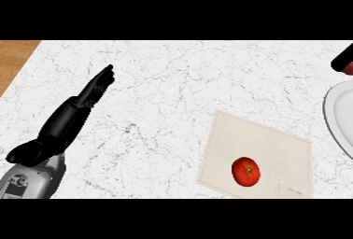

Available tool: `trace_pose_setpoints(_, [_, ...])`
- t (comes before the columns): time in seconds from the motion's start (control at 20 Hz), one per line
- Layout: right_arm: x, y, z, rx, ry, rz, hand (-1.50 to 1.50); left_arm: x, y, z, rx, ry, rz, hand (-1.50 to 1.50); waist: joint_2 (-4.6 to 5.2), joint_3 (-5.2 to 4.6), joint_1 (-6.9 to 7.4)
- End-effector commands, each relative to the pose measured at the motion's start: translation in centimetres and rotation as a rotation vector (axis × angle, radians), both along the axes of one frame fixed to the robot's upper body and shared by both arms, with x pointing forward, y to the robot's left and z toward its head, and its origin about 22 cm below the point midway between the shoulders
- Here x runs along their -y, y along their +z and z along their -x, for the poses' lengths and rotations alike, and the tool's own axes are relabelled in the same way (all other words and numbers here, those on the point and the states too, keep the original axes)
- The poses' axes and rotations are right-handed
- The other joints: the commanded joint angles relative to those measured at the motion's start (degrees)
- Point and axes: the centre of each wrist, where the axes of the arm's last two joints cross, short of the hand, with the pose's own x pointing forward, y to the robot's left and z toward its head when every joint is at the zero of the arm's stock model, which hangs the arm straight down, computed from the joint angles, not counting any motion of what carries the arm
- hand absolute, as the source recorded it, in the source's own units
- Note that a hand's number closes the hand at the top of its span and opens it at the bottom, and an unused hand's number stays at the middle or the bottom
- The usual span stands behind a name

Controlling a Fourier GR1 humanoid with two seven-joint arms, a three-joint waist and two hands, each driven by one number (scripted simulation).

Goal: Pick the bell pepper from the placemat and place it in the plate

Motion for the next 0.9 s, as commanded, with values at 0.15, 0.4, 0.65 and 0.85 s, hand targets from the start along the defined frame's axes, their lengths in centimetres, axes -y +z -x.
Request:
trace_pose_setpoints(0.15, [1.1,2.7,-0.6,0.172,-0.368,0.202,1.5,0.9,0.8,-0.5,0.016,-0.043,-0.012,0.0,0.51,0.03,2.1])
trace_pose_setpoints(0.4, [2.5,3.0,-0.6,0.182,-0.421,0.295,1.5,1.2,0.9,-0.7,0.004,-0.046,-0.012,0.0,0.03,0.12,1.67])
trace_pose_setpoints(0.65, [4.0,2.7,-0.3,0.211,-0.467,0.333,1.5,1.3,0.5,-0.8,-0.009,-0.031,-0.002,0.0,-0.3,0.28,0.27])
trace_pose_setpoints(0.85, [3.8,2.6,-0.5,0.267,-0.469,0.336,1.5,1.0,0.8,-1.4,-0.007,0.001,0.002,0.0,-0.41,0.32,-0.59])
